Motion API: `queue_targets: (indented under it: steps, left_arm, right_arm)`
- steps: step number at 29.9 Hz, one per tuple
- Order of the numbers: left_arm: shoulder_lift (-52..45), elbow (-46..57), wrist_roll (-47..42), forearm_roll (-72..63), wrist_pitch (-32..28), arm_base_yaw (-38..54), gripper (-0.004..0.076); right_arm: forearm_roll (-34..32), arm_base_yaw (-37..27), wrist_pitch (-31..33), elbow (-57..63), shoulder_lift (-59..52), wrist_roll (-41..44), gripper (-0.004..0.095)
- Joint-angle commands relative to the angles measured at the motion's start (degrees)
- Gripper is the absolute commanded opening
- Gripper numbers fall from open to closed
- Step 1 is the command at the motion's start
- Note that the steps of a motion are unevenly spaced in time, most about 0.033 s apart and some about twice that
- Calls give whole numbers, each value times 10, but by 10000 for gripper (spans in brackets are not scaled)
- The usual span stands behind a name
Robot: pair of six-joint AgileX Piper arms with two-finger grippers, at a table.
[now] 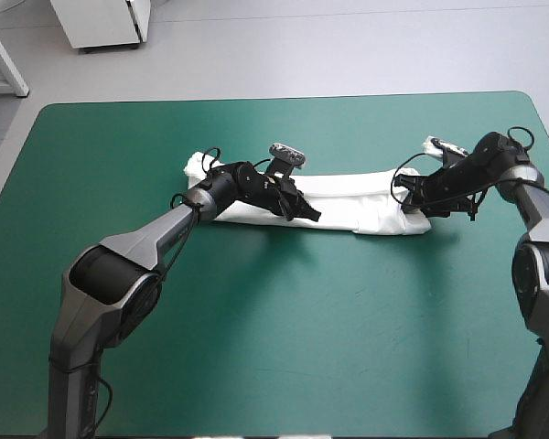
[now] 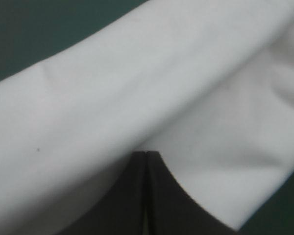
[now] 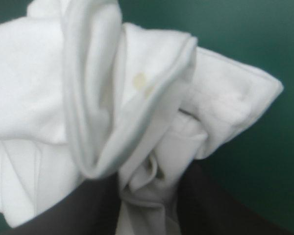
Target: Fold the cloth
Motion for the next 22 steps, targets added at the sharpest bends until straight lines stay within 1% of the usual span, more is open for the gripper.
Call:
queue_targets:
  steps: [1,2,3,8,12,15,20,22]
  left_arm:
    - [-21,-10,-3,-8,7,-3,-9]
    - [-21,-10,-3,-8,7,-3,-9]
    - [-21,-10,-3,-8,6,-3,-9]
    - [-21,-10,-3,-8,6,-3,-9]
    - [-21,-10,-3,-8,6,-3,-9]
    - [-21,-10,-3,-8,5,-3,-9]
    - [-21,-10,-3,-8,5,-3,-9]
    - [-21,-10,-3,-8,5,-3,-9]
  right_arm:
    - [-62,22,12,-1,-3,38,81]
    - [-62,22,14,-1,-3,40,6]
    - [-61,22,16,-1,-3,42,-12]
    - [-61,22,19,-11,-15,42,-19]
    - [-45,22,26,-49,-41,42,-19]
    - [-25,22,40,-82,-61,39,-19]
    - [35,22,51,-128,-89,18,-19]
    - [44,30,57,-147,-100,15,-19]
